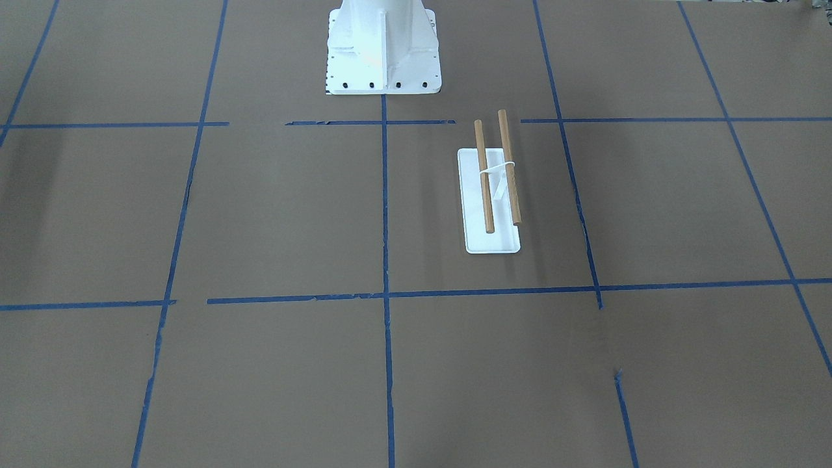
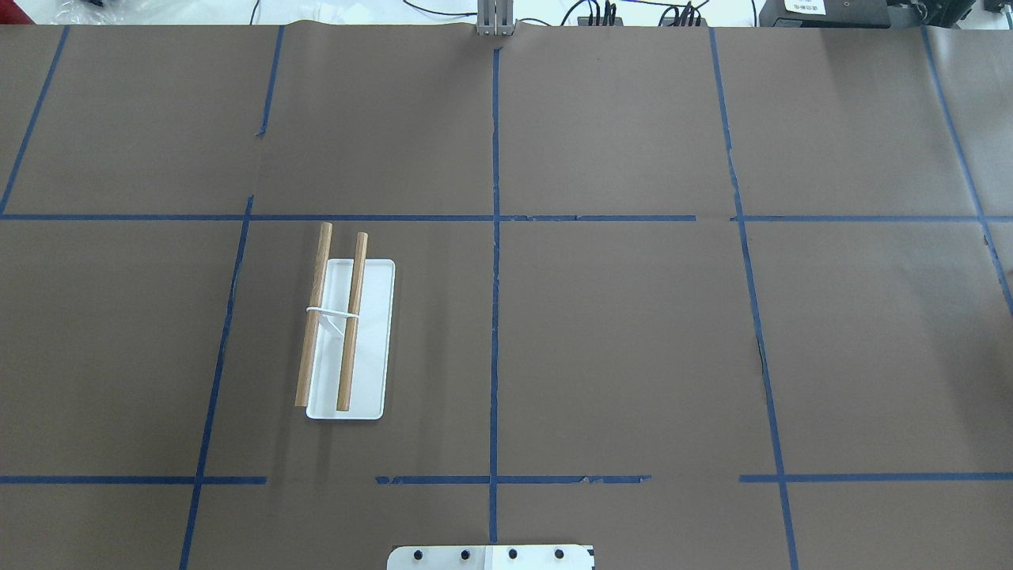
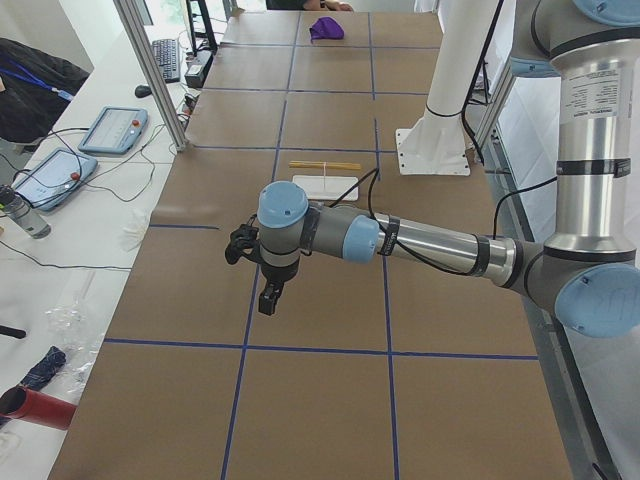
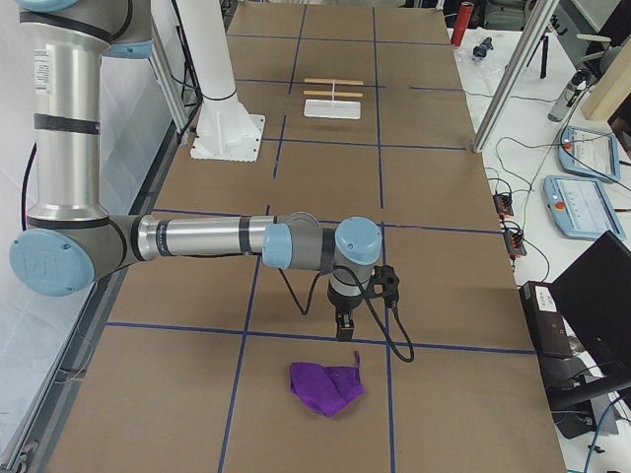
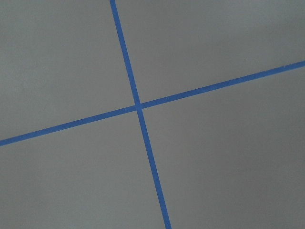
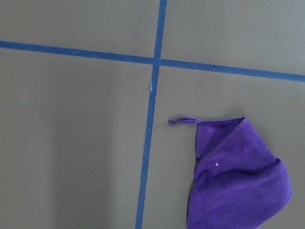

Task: Hang towel on rack

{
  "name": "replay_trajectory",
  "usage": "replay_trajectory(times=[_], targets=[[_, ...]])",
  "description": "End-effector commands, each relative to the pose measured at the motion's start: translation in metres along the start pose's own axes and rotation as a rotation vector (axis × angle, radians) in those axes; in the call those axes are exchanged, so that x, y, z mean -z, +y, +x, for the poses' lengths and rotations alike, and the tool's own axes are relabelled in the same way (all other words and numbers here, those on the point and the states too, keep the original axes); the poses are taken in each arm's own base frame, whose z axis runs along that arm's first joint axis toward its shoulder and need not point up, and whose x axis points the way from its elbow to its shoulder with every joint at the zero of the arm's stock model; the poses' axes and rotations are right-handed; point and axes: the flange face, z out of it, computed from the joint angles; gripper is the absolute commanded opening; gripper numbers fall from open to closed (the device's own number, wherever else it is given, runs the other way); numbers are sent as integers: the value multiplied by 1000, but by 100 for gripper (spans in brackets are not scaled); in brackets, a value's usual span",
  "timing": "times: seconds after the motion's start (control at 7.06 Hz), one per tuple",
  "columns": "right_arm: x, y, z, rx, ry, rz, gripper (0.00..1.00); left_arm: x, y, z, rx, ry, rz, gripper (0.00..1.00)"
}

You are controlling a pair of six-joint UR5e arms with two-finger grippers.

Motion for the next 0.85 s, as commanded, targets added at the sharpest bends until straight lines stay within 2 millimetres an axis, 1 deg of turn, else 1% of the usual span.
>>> replay_trajectory(times=[0.0,0.14,0.28,0.42,0.57,0.71], targets=[[-9,5,3,46,-53,24,100,15,-26,11,-60,-12,70,100],[-34,16,26,185,-27,70,100,14,-30,10,-92,-9,103,100],[-70,27,57,281,-21,83,100,11,-30,8,-93,-7,102,100],[-97,38,83,386,21,92,100,9,-30,6,-91,-9,99,100],[-123,39,110,442,64,74,100,11,-30,7,-92,-9,102,100],[-132,45,118,449,63,62,100,10,-30,8,-94,-7,101,100]])
